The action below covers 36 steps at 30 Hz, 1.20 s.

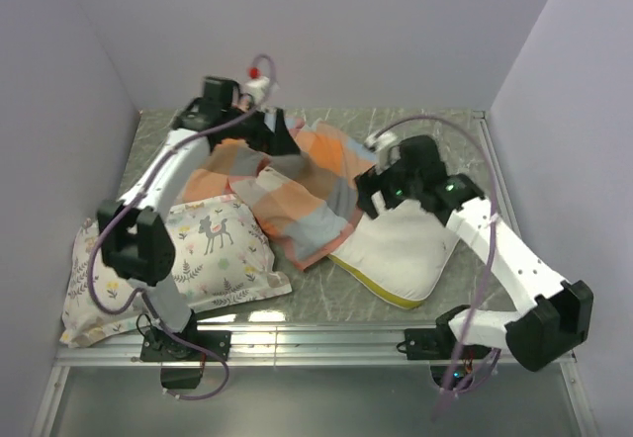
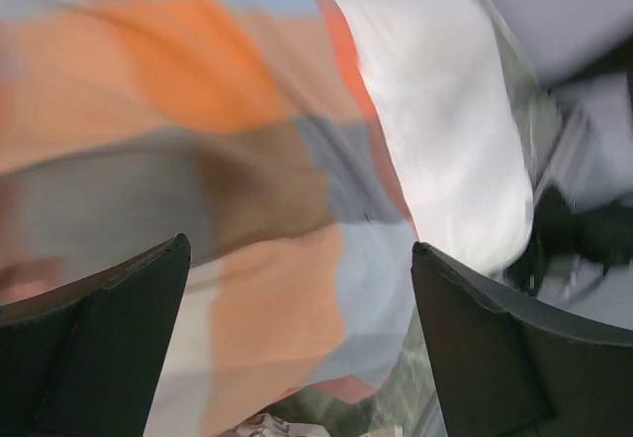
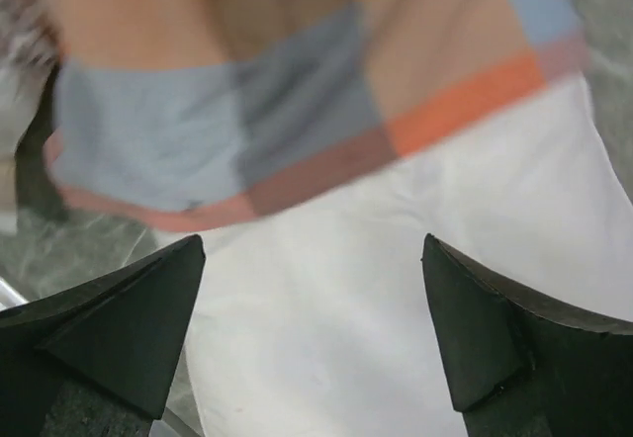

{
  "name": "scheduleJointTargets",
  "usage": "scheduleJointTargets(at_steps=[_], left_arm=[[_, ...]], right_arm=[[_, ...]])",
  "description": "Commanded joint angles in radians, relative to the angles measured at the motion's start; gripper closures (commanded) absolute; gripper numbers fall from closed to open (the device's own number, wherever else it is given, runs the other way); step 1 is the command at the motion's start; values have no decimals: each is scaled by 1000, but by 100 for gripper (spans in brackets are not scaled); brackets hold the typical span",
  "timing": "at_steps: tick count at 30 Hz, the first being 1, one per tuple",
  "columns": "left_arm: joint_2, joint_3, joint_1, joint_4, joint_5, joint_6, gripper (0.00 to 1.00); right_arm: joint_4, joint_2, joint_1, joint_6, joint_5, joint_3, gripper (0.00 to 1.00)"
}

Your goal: Put the pillow into the pillowcase

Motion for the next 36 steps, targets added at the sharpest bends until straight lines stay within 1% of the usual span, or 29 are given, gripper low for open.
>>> scheduleJointTargets(at_steps=[1, 3, 4, 5, 7, 8, 9, 10, 11, 13, 15, 16, 17, 18, 19, 20, 21, 22, 23, 24, 25, 26, 28, 29, 31, 32, 34, 35, 36], left_arm=[[-116, -38, 77, 109, -1, -181, 1], [-153, -93, 127, 116, -33, -191, 1], [-185, -115, 149, 121, -41, -201, 1], [-201, -138, 170, 127, -38, -223, 1], [-237, -187, 220, 116, -41, -215, 1], [-247, -199, 245, 113, -44, -209, 1], [-258, -225, 256, 109, -47, -205, 1], [-273, -238, 266, 109, -50, -200, 1], [-282, -259, 278, 109, -52, -197, 1], [-302, -274, 281, 99, -56, -180, 1], [-313, -293, 281, 87, -62, -154, 1], [-331, -300, 281, 86, -69, -128, 1], [-343, -332, 283, 90, -79, -117, 1], [-377, -351, 283, 102, -81, -105, 1], [-395, -372, 281, 127, -87, -80, 1], [-414, -414, 283, 139, -98, -70, 1], [-449, -434, 283, 148, -102, -56, 1], [-466, -451, 281, 161, -107, -24, 1], [-486, -486, 281, 170, -113, -8, 1], [-501, -501, 281, 181, -128, 6, 1], [-535, -517, 281, 194, -136, 35, 1], [-550, -541, 278, 216, -145, 36, 1], [-589, -564, 273, 245, -184, 94, 1], [-600, -583, 264, 254, -200, 105, 1], [-635, -607, 253, 296, -254, 127, 1], [-649, -639, 238, 309, -263, 138, 1], [-695, -679, 211, 365, -282, 164, 1], [-705, -722, 169, 385, -286, 165, 1], [-719, -742, 137, 435, -296, 150, 1]], right_arm=[[-30, -31, 261, -114, 217, -78, 2], [-25, -33, 358, -114, 285, -132, 2], [-19, -28, 444, -103, 305, -161, 2], [-12, -20, 478, -98, 357, -173, 2], [8, 21, 577, -75, 429, -205, 2], [39, 61, 613, -69, 523, -213, 2], [56, 88, 637, -48, 584, -221, 1], [67, 116, 676, -37, 622, -212, 1], [83, 174, 685, -26, 648, -204, 1], [74, 237, 696, -2, 668, -172, 2], [74, 312, 696, 6, 661, -162, 10], [79, 331, 693, 4, 658, -158, 26], [91, 348, 681, 4, 655, -153, 37], [94, 343, 667, 0, 600, -141, 50], [100, 313, 644, -2, 575, -127, 88], [96, 291, 617, 3, 549, -106, 100], [79, 265, 551, 3, 477, -74, 100], [53, 241, 499, 12, 323, 5, 100], [47, 190, 454, 27, 229, 46, 100], [39, 170, 359, 55, 151, 86, 100], [33, 156, 322, 69, 10, 162, 100], [25, 141, 294, 82, -37, 198, 100], [18, 136, 224, 118, -123, 279, 100], [24, 135, 207, 136, -179, 296, 100], [38, 136, 158, 205, -236, 321, 100], [68, 138, 142, 234, -287, 325, 100], [109, 148, 87, 341, -336, 342, 100], [128, 153, 69, 390, -368, 347, 100], [152, 158, 50, 481, -429, 354, 100]])
